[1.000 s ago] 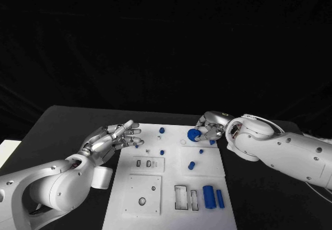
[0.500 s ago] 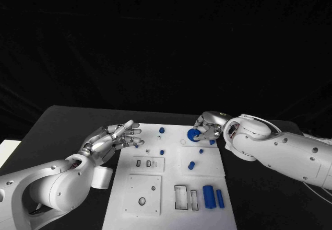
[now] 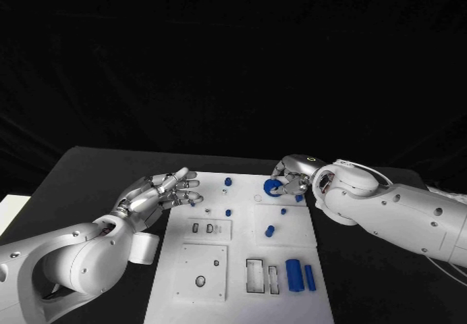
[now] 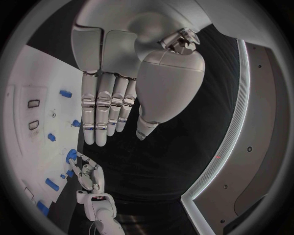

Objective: Assemble the parts on the task board

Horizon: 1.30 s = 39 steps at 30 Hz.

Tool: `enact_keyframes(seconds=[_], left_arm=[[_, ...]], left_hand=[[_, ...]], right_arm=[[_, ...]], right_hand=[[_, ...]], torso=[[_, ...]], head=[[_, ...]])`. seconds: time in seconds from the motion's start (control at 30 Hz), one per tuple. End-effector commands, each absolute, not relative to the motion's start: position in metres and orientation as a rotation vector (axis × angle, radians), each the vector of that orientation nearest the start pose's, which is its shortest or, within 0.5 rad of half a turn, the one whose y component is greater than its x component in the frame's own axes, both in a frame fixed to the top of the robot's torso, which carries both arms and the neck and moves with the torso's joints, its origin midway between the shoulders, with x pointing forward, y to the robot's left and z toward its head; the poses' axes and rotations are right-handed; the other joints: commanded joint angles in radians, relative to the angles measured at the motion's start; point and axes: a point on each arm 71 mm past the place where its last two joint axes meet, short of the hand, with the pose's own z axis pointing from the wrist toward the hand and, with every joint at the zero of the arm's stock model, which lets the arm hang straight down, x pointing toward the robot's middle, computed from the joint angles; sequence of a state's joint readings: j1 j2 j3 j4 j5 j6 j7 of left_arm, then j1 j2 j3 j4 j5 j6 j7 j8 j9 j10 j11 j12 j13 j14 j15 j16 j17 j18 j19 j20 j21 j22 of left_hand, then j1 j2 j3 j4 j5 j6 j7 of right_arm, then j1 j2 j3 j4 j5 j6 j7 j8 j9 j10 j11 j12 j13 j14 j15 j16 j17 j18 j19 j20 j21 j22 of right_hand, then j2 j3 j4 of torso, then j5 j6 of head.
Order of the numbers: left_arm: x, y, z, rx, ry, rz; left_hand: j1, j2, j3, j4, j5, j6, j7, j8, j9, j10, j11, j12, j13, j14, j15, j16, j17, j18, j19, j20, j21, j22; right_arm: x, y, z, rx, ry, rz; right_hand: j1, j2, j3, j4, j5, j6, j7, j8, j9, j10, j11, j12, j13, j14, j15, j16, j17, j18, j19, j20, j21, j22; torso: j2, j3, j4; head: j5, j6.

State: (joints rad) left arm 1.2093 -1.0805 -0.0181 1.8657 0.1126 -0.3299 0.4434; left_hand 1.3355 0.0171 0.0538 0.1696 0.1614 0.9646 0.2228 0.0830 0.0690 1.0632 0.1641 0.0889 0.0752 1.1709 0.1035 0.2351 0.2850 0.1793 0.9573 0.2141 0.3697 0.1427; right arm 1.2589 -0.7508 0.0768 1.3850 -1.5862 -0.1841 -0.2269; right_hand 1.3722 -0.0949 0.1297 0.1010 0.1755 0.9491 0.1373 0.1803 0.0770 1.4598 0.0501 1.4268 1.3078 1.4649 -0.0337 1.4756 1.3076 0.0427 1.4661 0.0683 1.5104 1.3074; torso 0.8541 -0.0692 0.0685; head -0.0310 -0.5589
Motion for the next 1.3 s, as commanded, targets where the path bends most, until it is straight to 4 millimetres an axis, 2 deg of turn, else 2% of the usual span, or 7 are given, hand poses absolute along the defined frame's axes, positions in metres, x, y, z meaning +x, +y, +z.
enact_keyframes(seconds=[0.03,0.2,0.4,0.73,1.1,1.2,1.3], left_arm=[[0.424,0.222,-0.137,-1.185,1.355,-1.723],[0.424,0.223,-0.137,-1.185,1.355,-1.723],[0.425,0.222,-0.137,-1.185,1.355,-1.725],[0.425,0.222,-0.137,-1.184,1.355,-1.726],[0.424,0.221,-0.137,-1.184,1.359,-1.730],[0.424,0.221,-0.137,-1.184,1.359,-1.730],[0.424,0.220,-0.137,-1.183,1.359,-1.731]], left_hand=[[0.008,-0.002,0.000,-0.008,-0.001,-0.001,0.006,-0.004,-0.001,-0.008,0.002,-0.003,-0.001,-0.005,0.001,-0.006,0.002,0.002,-0.005,-0.002,-0.004,-0.002],[0.008,-0.001,0.000,-0.008,-0.001,-0.001,0.006,-0.004,-0.001,-0.008,0.002,-0.004,-0.001,-0.006,0.001,-0.007,0.002,0.002,-0.006,-0.001,-0.005,-0.002],[0.007,-0.001,0.000,-0.008,-0.001,-0.001,0.006,-0.004,-0.001,-0.008,0.002,-0.004,-0.001,-0.006,0.001,-0.008,0.002,0.002,-0.006,-0.001,-0.005,-0.002],[0.007,-0.001,0.000,-0.009,-0.001,-0.001,0.006,-0.005,-0.001,-0.009,0.002,-0.004,-0.001,-0.006,0.001,-0.008,0.002,0.002,-0.006,-0.001,-0.005,-0.002],[0.007,0.000,0.000,-0.009,-0.001,-0.001,0.006,-0.005,-0.001,-0.009,0.002,-0.005,-0.001,-0.007,0.002,-0.009,0.002,0.002,-0.007,-0.001,-0.006,-0.003],[0.007,0.000,0.000,-0.009,-0.001,-0.001,0.006,-0.005,-0.001,-0.009,0.002,-0.005,-0.001,-0.007,0.002,-0.009,0.002,0.002,-0.007,-0.001,-0.006,-0.003],[0.007,0.000,0.000,-0.009,-0.001,-0.001,0.006,-0.005,-0.001,-0.009,0.002,-0.005,-0.001,-0.007,0.002,-0.009,0.002,0.002,-0.007,-0.001,-0.006,-0.003]], right_arm=[[0.534,-0.202,-0.134,-0.204,1.628,0.398],[0.532,-0.199,-0.133,-0.214,1.593,0.416],[0.529,-0.194,-0.129,-0.218,1.531,0.463],[0.521,-0.179,-0.121,-0.194,1.458,0.563],[0.503,-0.134,-0.109,-0.244,1.401,0.649],[0.500,-0.119,-0.107,-0.260,1.390,0.671],[0.500,-0.107,-0.107,-0.272,1.388,0.687]], right_hand=[[0.016,0.001,0.007,-0.015,0.000,0.013,0.000,0.005,0.002,0.031,-0.002,0.007,0.147,0.069,0.004,0.007,0.063,-0.017,0.067,0.006,0.006,0.141],[0.054,0.028,0.050,-0.047,-0.013,0.061,-0.012,0.028,0.011,0.044,-0.011,0.029,0.168,0.071,-0.003,0.012,0.073,-0.020,0.070,0.002,0.012,0.153],[0.052,0.045,0.082,-0.059,0.003,0.105,-0.028,0.044,0.020,0.056,-0.025,0.047,0.184,0.073,-0.014,0.016,0.083,-0.022,0.074,-0.008,0.017,0.164],[0.003,0.043,0.094,-0.046,0.022,0.114,-0.034,0.039,0.021,0.057,-0.031,0.047,0.187,0.074,-0.020,0.020,0.093,-0.023,0.075,-0.015,0.019,0.169],[-0.011,0.040,0.098,-0.043,0.024,0.110,-0.033,0.033,0.020,0.055,-0.030,0.042,0.184,0.074,-0.020,0.020,0.093,-0.023,0.075,-0.017,0.019,0.169],[-0.011,0.040,0.098,-0.043,0.024,0.110,-0.033,0.033,0.020,0.055,-0.030,0.042,0.184,0.074,-0.020,0.020,0.093,-0.023,0.075,-0.017,0.019,0.169],[-0.013,0.041,0.099,-0.042,0.025,0.110,-0.033,0.032,0.020,0.055,-0.030,0.042,0.184,0.074,-0.020,0.020,0.093,-0.023,0.075,-0.017,0.018,0.168]], torso=[[0.000,-0.0001,-0.0005],[0.000,-0.0002,-0.0009],[0.000,0.0003,0.0009],[0.000,-0.0006,-0.0004],[0.000,-0.0015,0.0032],[0.000,-0.0022,0.0010],[0.001,-0.0019,0.0016]], head=[[0.000,-0.002],[0.000,-0.002],[-0.002,-0.001],[0.003,0.003],[0.016,0.003],[0.021,0.002],[0.023,0.003]])
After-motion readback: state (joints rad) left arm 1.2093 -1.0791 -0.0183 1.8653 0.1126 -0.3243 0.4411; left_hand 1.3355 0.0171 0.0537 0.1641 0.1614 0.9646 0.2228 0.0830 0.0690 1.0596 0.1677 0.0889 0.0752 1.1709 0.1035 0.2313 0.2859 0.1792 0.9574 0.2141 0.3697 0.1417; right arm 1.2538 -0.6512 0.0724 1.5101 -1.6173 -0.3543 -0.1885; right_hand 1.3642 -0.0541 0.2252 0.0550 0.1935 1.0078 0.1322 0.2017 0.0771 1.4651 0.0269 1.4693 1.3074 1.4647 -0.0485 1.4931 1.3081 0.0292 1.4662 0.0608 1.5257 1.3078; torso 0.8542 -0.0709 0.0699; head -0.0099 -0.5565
